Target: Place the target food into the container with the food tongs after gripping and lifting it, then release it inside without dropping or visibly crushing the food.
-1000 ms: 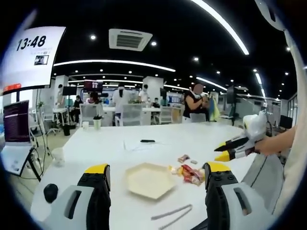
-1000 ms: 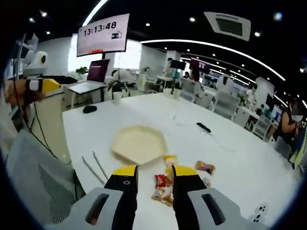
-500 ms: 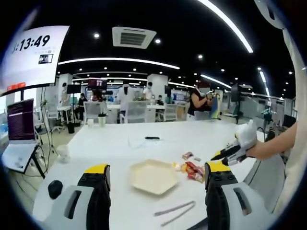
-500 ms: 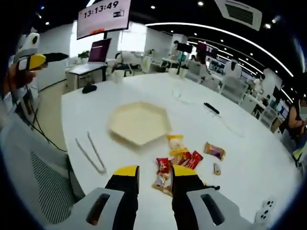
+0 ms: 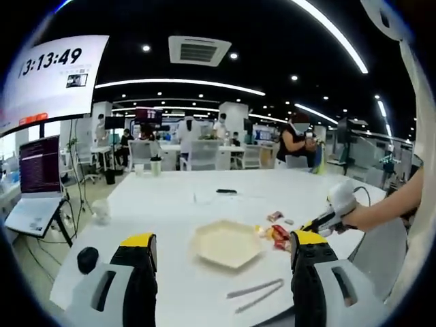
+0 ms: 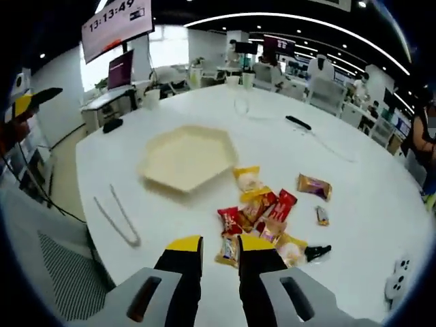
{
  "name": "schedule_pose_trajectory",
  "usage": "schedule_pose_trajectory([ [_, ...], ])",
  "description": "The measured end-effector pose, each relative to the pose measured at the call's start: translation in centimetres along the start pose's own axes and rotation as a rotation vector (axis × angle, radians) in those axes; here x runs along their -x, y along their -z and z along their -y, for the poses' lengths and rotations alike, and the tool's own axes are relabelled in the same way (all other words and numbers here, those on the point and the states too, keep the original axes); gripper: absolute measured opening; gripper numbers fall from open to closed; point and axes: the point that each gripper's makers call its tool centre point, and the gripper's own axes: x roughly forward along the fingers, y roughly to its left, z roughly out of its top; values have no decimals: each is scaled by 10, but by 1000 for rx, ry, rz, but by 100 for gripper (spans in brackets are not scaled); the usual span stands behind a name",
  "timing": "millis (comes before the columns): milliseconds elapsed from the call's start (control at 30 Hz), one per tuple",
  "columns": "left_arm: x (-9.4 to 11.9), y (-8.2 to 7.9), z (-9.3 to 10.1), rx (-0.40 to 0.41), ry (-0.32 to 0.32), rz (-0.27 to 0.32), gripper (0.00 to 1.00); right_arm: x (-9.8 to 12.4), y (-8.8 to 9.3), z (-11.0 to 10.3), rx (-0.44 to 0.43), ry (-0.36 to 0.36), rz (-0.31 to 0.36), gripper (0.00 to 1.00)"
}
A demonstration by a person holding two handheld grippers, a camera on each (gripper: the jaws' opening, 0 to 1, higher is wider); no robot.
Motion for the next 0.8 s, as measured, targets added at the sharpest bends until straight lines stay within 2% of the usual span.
schedule_pose_trajectory([
  [133, 0, 2, 1, 1, 0, -6, 80, -10, 7, 1, -4, -3, -34, 15],
  [400, -2, 3, -2, -1, 1, -12, 80, -26, 27, 5, -61, 8, -91, 16],
  [633, -1, 3, -4, -2, -6, -13, 80, -36, 35, 9, -70, 25, -128, 17],
  [800, 1, 10, -7, 9, -16, -19, 81, -43, 42, 15, -59, 41, -174, 16],
])
